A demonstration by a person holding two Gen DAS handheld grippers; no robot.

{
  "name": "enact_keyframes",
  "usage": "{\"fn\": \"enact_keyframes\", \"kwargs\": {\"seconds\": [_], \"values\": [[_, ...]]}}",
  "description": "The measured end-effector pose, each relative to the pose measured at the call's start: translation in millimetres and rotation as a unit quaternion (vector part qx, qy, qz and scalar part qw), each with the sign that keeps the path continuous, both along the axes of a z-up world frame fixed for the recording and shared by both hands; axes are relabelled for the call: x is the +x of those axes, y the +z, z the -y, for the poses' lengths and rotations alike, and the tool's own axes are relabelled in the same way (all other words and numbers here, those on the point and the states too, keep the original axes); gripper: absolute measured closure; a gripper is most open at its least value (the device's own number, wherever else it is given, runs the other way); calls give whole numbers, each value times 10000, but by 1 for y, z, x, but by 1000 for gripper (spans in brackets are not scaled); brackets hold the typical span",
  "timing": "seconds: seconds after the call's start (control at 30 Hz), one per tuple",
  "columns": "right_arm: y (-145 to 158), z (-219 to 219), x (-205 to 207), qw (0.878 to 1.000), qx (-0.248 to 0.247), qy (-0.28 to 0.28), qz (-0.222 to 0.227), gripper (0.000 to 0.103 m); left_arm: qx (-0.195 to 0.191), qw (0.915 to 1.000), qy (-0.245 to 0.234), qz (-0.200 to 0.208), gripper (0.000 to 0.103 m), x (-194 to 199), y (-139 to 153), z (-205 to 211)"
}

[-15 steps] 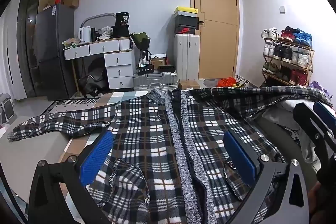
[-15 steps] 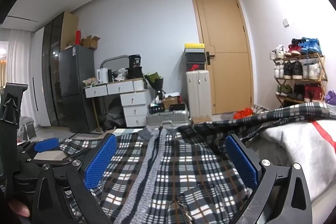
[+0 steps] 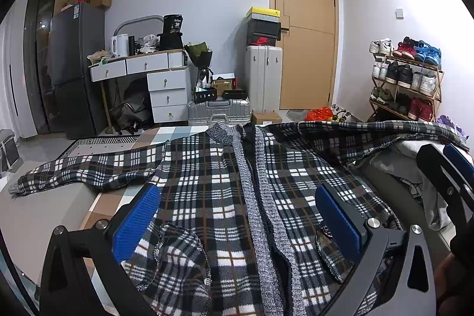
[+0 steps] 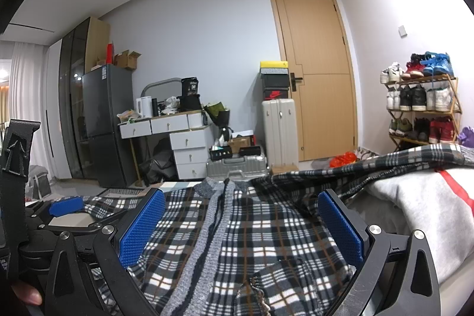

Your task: Fold large clothes

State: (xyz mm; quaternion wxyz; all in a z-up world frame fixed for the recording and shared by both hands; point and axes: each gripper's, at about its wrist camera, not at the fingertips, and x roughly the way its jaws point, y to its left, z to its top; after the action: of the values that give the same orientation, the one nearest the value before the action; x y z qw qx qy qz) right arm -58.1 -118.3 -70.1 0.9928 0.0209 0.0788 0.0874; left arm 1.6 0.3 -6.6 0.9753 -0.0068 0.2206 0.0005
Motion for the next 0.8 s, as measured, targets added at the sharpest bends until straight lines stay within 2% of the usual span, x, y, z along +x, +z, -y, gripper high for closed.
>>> {"fn": "enact_keyframes", "kwargs": {"seconds": [0.8], "values": [[-2,0,0,10000,13,3,-33,0,-46,9999,-48,-111,1,0,1,-5]]}}
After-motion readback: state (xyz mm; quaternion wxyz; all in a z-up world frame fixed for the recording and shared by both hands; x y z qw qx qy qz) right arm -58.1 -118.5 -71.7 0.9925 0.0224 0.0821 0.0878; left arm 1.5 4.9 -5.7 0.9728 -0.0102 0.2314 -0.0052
